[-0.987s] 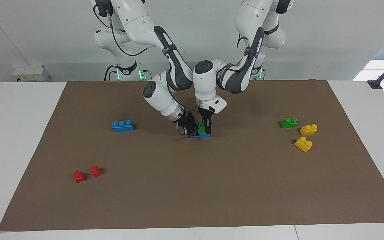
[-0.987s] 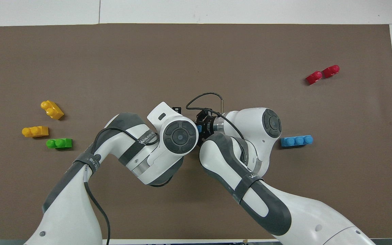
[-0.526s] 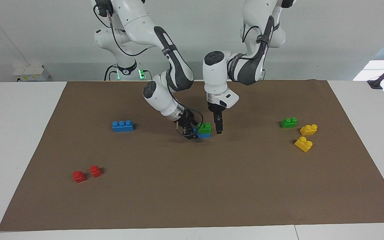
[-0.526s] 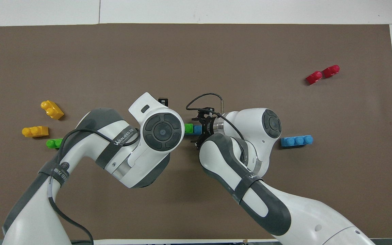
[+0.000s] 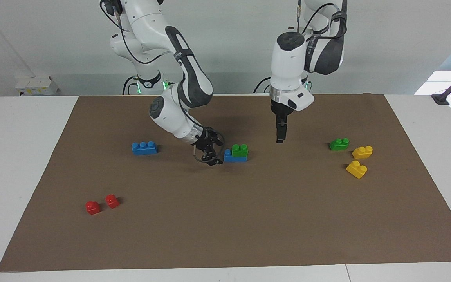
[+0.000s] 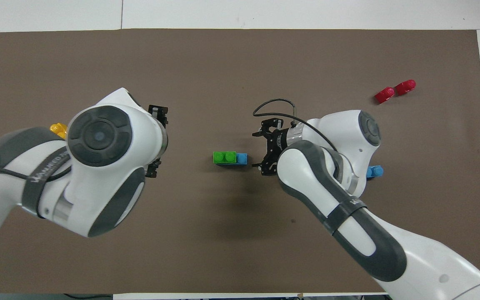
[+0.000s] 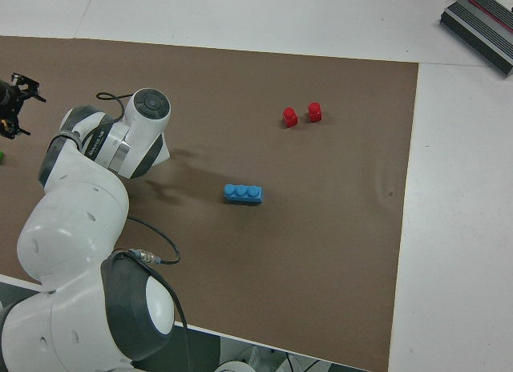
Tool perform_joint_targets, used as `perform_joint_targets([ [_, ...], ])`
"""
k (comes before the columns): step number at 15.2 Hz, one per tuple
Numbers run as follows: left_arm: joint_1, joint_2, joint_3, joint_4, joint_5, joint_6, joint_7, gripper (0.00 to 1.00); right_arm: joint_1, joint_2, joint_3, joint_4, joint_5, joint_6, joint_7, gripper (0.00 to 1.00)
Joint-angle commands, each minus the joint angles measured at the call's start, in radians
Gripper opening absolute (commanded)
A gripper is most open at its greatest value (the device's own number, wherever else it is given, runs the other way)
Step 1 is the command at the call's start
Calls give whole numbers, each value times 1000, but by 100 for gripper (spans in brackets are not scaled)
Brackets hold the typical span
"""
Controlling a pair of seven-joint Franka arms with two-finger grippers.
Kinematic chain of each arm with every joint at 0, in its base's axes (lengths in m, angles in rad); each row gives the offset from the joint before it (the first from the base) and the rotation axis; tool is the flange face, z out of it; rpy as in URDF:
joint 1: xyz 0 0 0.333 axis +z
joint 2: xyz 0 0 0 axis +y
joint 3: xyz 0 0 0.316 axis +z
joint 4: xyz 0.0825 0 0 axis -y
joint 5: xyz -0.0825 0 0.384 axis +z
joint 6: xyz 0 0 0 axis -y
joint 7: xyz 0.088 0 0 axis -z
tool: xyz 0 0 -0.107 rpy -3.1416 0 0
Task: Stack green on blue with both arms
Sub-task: 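Open both grippers and withdraw them from the joined bricks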
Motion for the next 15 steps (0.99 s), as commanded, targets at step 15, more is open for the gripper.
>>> perform_joint_targets([
  [15,452,-67,8,154,-129,-282,1619,100,-347,-236,7,266,-612,-490,-757,100],
])
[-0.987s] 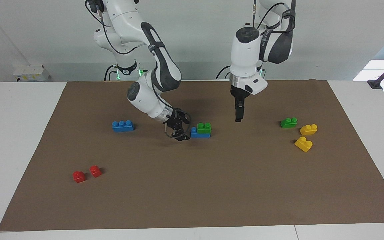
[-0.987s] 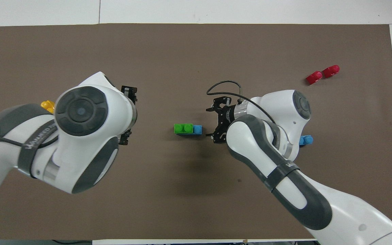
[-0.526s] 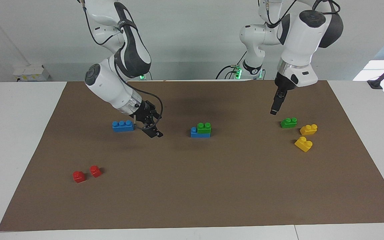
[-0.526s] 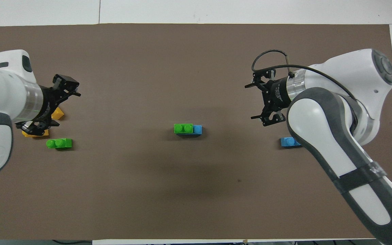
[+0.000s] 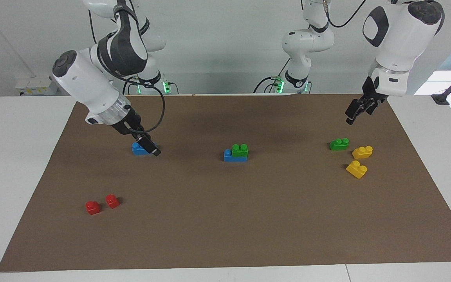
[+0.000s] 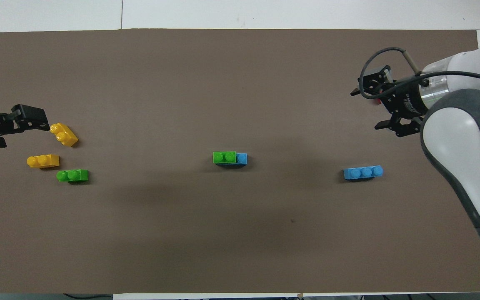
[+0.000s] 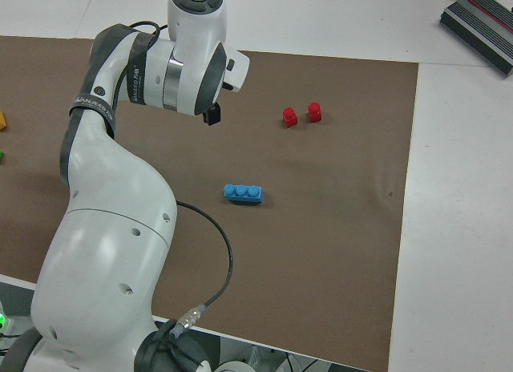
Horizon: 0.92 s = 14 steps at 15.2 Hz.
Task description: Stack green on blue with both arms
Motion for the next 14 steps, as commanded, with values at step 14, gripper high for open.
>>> perform_joint_targets([
  [14,-4,67,-3,180,-25,-223,178,100,-39,-192,-5,80,-266,-366,-624,100],
])
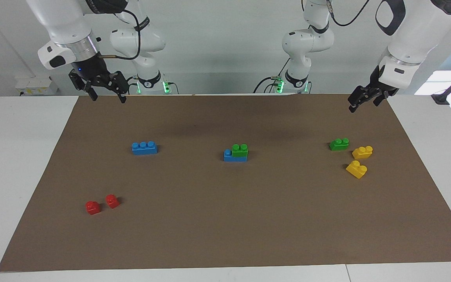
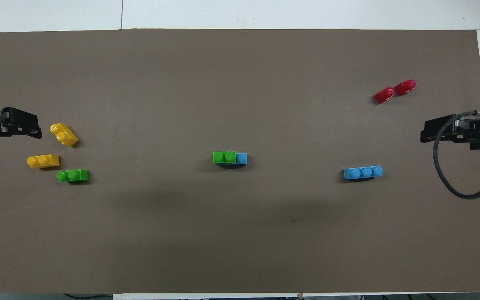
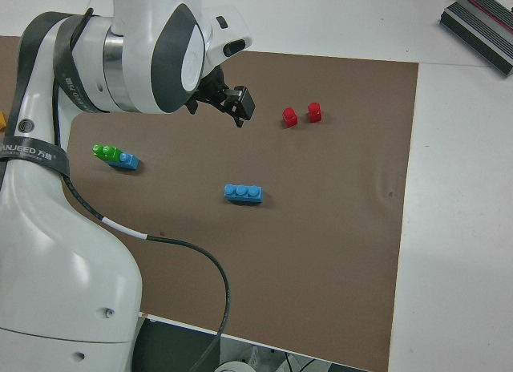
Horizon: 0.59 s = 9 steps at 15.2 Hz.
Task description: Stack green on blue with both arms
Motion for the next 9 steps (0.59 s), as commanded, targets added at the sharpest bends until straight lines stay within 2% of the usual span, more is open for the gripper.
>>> perform_joint_targets([
  [1,-1,11,6,20,-17,-3,89,100,-17,4,10,15,-21,-24,-28,100],
  [3,-1,14,6,26,-15,-7,97,100,-14,4,10,15,-37,-23,-28,100],
  [5,-4,19,6,35,-12,-12,97,100,-3,4,21,17,-106,-23,-28,100],
  [9,8,16,4,35,-32,-10,97,100,-12,2,18,15,-111,-34,-31,100],
])
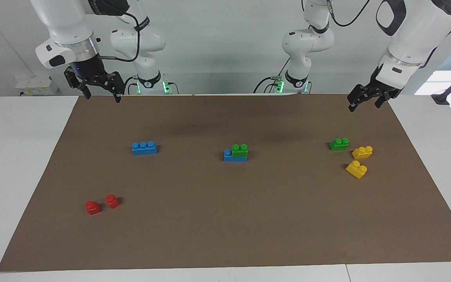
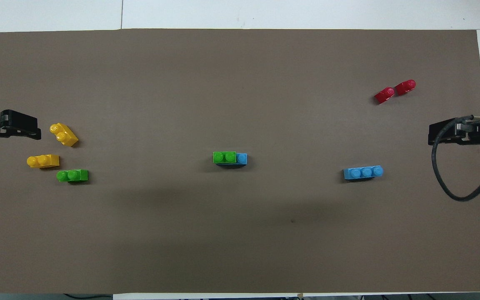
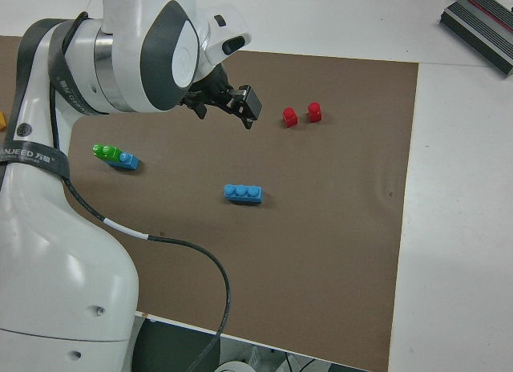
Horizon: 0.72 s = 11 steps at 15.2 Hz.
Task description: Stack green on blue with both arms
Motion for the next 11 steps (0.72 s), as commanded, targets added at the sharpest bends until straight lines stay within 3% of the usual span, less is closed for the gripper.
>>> perform_joint_targets([
  [1,7,14,3,25,-28,-12,18,100,-15,2,4,14,-17,-26,-28,100],
  [11,7,12,3,27,-28,-12,18,100,-41,2,-5,14,71,-34,-13,100],
])
